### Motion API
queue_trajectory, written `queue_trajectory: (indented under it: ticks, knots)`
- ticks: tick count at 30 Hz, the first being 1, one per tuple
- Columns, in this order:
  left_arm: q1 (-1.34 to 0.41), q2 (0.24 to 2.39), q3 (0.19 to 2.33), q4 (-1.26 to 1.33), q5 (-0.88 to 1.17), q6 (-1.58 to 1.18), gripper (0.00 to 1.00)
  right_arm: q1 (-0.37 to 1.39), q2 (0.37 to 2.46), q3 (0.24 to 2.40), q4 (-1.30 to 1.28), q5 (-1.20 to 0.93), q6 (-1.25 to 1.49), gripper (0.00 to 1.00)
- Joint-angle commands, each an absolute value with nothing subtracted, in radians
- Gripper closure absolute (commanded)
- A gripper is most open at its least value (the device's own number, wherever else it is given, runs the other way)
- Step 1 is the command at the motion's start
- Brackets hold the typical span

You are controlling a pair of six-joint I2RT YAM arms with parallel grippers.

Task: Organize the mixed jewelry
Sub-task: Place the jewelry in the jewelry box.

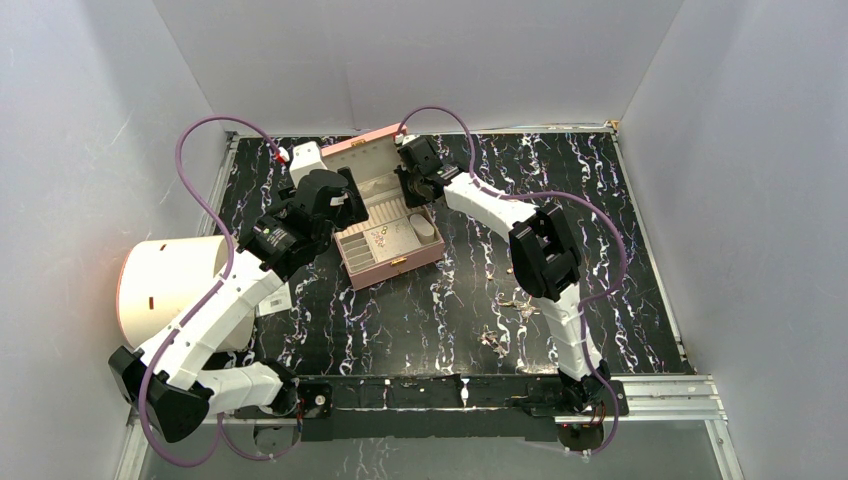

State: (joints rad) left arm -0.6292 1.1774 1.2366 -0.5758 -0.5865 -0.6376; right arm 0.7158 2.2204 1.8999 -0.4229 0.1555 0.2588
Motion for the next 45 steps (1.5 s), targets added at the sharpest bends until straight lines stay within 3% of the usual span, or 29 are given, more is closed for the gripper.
queue_trajectory:
  ticks: [1, 6, 13, 38, 45]
  knots:
    - [-0.62, 1.166, 1.228, -0.556, -0.604, -0.633, 0.21, 0.721, 2.251, 1.894, -0.427, 0.165, 0.263, 0.82]
    - [-0.617, 1.167, 1.229, -0.555, -0.601, -0.632, 0.21, 0.722, 2.222, 1.925, -0.427, 0.169, 0.271, 0.64]
    - [-0.614, 1.168, 1.223, -0.554, -0.598, -0.632, 0.22, 0.722, 2.187, 1.956, -0.431, 0.194, 0.276, 0.61]
    - [-0.606, 1.163, 1.205, -0.552, -0.584, -0.64, 0.21, 0.723, 2.167, 1.92, -0.421, 0.232, 0.255, 0.83]
    - [-0.606, 1.164, 1.203, -0.552, -0.58, -0.641, 0.22, 0.722, 2.209, 1.925, -0.445, 0.238, 0.249, 0.84]
